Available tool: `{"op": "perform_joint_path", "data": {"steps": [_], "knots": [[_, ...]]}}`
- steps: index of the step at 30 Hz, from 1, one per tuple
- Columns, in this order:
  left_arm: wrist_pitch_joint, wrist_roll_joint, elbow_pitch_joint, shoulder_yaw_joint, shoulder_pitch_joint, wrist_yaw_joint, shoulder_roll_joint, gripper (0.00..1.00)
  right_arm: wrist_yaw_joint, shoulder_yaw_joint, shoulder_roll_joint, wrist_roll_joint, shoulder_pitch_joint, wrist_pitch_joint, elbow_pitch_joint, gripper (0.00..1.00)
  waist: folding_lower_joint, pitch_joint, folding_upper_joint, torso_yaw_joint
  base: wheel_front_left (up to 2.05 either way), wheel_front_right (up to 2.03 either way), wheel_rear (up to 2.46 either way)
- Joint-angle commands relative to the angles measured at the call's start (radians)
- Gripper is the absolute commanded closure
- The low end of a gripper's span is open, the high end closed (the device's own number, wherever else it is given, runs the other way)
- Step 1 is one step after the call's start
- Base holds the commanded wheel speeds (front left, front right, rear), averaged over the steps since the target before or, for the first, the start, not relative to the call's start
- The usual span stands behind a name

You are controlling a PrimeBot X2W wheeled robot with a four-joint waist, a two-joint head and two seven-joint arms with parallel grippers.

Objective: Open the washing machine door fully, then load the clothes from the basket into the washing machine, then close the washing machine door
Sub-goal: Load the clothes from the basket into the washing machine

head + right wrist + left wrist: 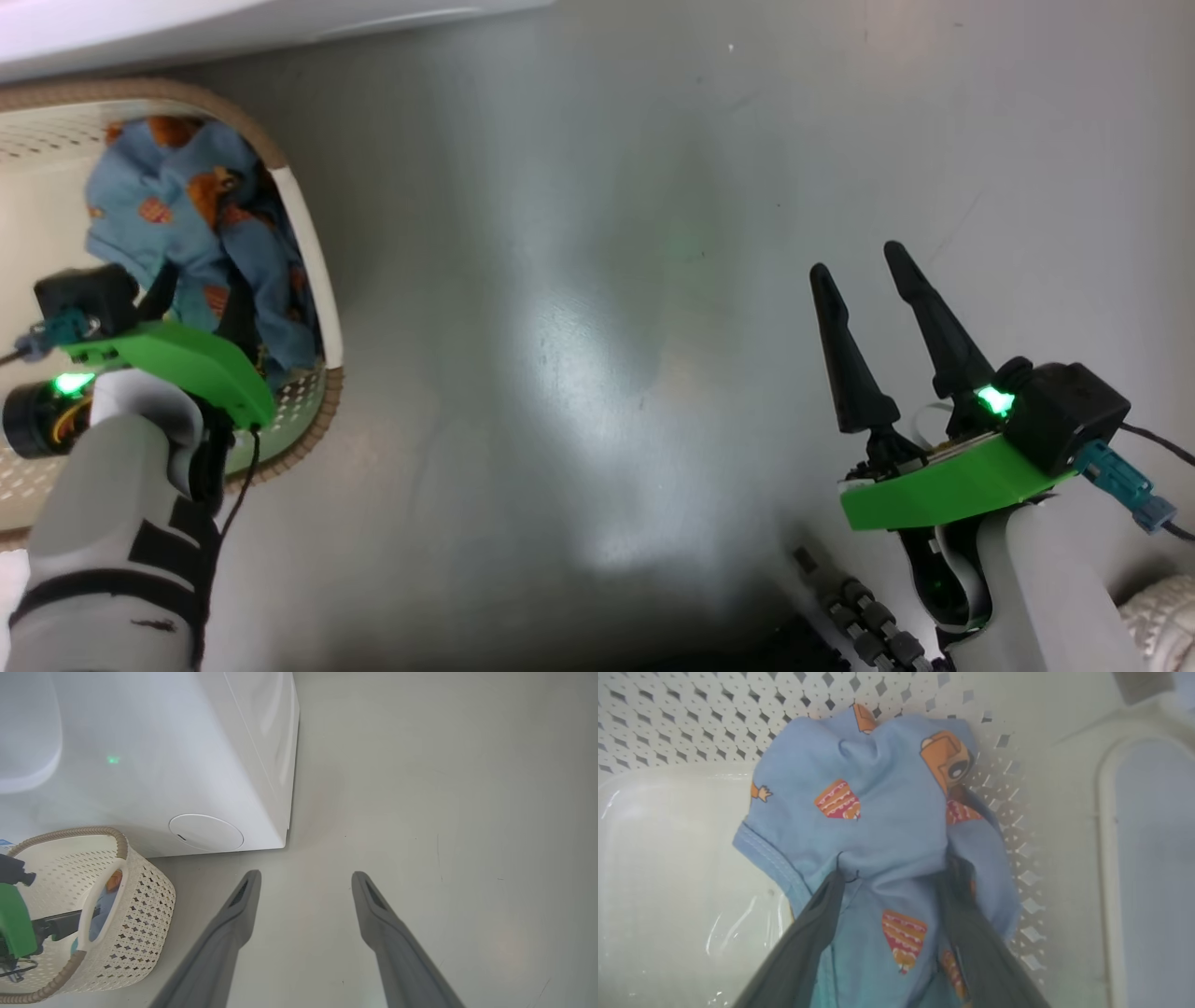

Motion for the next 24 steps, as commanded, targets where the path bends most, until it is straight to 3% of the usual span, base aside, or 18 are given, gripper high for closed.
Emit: {"op": "perform_joint_path", "data": {"steps": [1,11,22,23,24], "knots": [[0.004,-0.016,0.002,0.009,0.015,-0.001,0.040,0.00,0.003,0.027,0.005,0.015,0.028,-0.005,-0.017,0.00,-0.0001,0.017,0.0000,-0.013,0.00,0.00,0.00],[0.071,-0.055,0.070,-0.040,-0.104,-0.001,0.115,0.00,0.003,0.036,0.005,0.034,0.025,-0.005,-0.024,0.00,-0.0001,0.064,0.0000,-0.031,0.00,0.00,0.00],[0.155,-0.073,0.139,-0.059,-0.195,0.000,0.110,0.00,0.003,0.034,0.005,0.036,0.033,-0.005,-0.038,0.00,-0.0001,0.097,0.0000,-0.039,0.00,0.00,0.00],[0.160,-0.080,0.142,-0.058,-0.199,-0.001,0.107,0.13,0.003,0.033,0.005,0.036,0.033,-0.005,-0.039,0.00,-0.0001,0.099,0.0000,-0.039,0.00,0.00,0.00],[0.162,-0.082,0.143,-0.061,-0.203,-0.001,0.106,0.87,0.003,0.032,0.005,0.037,0.034,-0.005,-0.040,0.00,-0.0001,0.100,0.0000,-0.038,0.00,0.00,0.00]]}}
